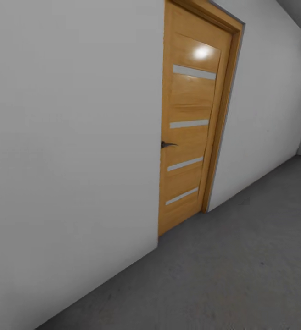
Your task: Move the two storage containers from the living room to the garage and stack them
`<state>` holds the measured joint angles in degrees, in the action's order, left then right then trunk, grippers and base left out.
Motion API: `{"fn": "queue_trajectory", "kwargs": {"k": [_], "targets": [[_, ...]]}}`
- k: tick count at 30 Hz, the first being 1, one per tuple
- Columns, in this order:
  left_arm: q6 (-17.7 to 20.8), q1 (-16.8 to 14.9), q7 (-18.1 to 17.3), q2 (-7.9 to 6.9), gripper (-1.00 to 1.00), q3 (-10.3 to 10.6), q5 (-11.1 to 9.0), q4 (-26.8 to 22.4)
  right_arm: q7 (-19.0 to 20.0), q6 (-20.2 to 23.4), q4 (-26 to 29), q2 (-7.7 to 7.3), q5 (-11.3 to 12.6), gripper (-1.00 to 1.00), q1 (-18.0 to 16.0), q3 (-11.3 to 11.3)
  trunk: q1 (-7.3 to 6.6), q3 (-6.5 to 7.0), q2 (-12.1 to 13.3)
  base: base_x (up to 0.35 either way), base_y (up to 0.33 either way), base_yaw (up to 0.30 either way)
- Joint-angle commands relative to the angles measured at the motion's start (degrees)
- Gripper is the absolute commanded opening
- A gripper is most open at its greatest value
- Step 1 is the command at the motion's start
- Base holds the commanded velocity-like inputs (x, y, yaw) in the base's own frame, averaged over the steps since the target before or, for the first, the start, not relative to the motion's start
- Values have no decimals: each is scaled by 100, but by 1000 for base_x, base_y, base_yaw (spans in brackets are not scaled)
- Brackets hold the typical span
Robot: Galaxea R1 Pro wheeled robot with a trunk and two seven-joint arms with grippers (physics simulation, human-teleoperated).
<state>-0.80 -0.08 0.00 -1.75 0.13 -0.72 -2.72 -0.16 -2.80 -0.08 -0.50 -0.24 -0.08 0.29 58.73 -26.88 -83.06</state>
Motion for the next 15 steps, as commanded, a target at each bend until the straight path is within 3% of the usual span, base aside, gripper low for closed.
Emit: {"fn": "queue_trajectory", "kwargs": {"k": [1,15], "targets": [[-8,-1,0,-1,100,3,-7,-1,-2,-19,-1,-1,-2,100,-1,4,0,-4,-2,0,0,-291],[-8,-1,0,-1,100,4,-7,-1,-2,-19,-1,1,-2,100,-1,6,0,-4,-2,0,0,-291]]}}
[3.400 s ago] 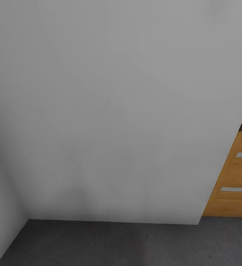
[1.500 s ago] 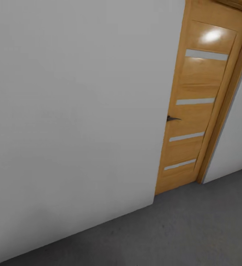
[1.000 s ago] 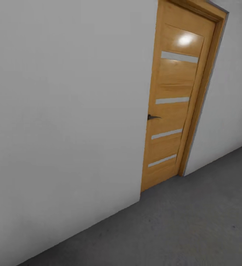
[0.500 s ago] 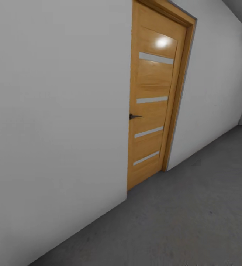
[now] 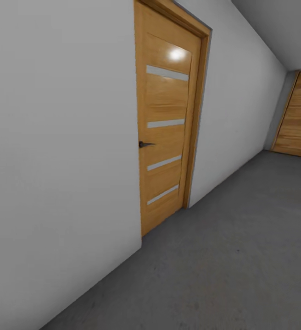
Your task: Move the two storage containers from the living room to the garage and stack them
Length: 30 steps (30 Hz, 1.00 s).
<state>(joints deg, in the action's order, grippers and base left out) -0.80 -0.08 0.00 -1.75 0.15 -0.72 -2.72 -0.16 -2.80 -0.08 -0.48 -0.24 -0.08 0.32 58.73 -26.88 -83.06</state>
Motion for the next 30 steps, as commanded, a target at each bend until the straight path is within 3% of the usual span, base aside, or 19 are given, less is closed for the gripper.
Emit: {"fn": "queue_trajectory", "kwargs": {"k": [1,30], "targets": [[-8,-1,0,-1,100,3,-7,-1,-2,-19,-1,-2,-2,100,-1,3,0,-4,-2,0,0,-291],[-8,-1,2,-1,100,3,-7,-1,-2,-27,-1,-4,-2,100,-1,1,0,-4,-2,0,0,-282]]}}
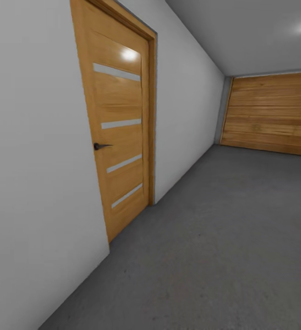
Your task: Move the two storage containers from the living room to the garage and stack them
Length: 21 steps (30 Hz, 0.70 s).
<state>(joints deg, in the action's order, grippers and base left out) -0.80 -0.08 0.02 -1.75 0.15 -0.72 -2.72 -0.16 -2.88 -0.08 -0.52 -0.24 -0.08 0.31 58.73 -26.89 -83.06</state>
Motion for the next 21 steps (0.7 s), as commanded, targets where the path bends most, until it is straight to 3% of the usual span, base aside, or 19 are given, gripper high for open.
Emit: {"fn": "queue_trajectory", "kwargs": {"k": [1,21], "targets": [[-8,-1,0,-1,100,3,-7,-1,-2,-19,-1,0,-2,100,-1,0,0,-4,-2,0,0,-262],[-8,-1,-2,-1,100,2,-7,-1,-2,-19,-2,-1,-2,100,-1,1,0,-4,-2,0,0,-256]]}}
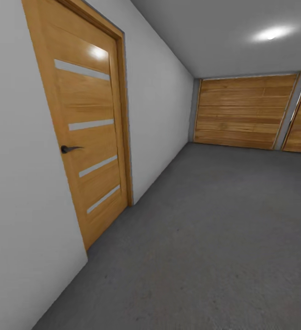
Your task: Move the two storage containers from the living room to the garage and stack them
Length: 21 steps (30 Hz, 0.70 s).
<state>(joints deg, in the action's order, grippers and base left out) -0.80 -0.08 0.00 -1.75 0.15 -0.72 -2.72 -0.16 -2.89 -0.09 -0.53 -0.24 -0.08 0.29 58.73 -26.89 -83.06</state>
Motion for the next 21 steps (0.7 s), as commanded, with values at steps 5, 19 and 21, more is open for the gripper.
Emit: {"fn": "queue_trajectory", "kwargs": {"k": [5,19,21], "targets": [[-8,-1,0,-1,100,3,-7,-1,-2,-19,-1,0,-2,100,-1,1,0,-4,-2,0,0,-248],[-9,-1,0,-1,100,2,-7,-1,-2,-19,-1,0,-2,100,-1,-3,0,-4,-2,0,0,-241],[-8,-1,0,-1,100,3,-7,-1,-2,-19,0,0,-2,100,-1,-3,0,-4,-2,0,0,-232]]}}
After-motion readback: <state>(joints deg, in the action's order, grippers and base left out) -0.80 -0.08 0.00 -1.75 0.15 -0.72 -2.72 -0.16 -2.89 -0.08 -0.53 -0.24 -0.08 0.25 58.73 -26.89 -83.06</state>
